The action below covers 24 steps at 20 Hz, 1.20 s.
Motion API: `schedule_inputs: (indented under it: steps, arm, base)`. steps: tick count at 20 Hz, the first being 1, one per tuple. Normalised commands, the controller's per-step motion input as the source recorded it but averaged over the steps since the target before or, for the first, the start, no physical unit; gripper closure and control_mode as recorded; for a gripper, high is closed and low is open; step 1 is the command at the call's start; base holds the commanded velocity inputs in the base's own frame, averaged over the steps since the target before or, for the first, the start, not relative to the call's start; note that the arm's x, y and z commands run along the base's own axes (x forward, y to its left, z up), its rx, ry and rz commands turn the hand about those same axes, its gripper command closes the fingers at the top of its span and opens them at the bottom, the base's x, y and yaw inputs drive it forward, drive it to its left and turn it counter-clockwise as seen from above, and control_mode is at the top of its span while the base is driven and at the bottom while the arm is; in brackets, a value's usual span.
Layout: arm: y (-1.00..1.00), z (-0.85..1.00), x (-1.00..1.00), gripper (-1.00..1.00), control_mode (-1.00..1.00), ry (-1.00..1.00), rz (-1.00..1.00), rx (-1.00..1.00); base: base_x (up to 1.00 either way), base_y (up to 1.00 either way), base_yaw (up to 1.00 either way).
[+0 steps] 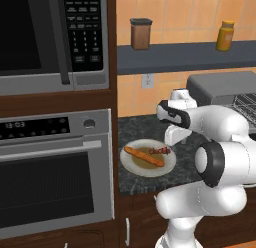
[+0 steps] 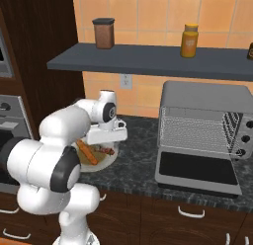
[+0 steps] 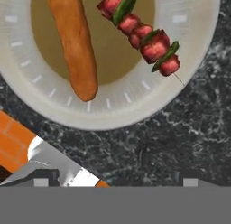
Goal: Pick up the kebab skewer and baguette bread, and place them inside the toaster oven. Close the toaster oven door and start by setting the timer.
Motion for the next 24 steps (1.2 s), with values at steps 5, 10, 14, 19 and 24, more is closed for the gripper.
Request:
schedule_inputs:
  steps: [5,10,14,19,24]
  arm:
    - [0.40,-0.38,0.29,-1.00,-1.00,0.00,0.00,-0.01]
    - [0.60,-0.24,0.09,-1.00,-1.00,0.02,0.00,-0.01]
    - [0.43,-0.15,0.00,-1.00,-1.00,0.01,0.00,0.00]
    - [0.03,-0.41,0.00,-1.00,-1.00,-0.07,0.00,0.00]
    - [0.16,-0.48,0.00,-1.00,-1.00,-0.09,0.00,0.00]
  base:
    - [0.00,0.00,0.00]
    - [0.00,0.00,0.00]
    - [0.00,0.00,0.00]
    - [0.00,0.00,0.00]
    - [0.00,0.00,0.00]
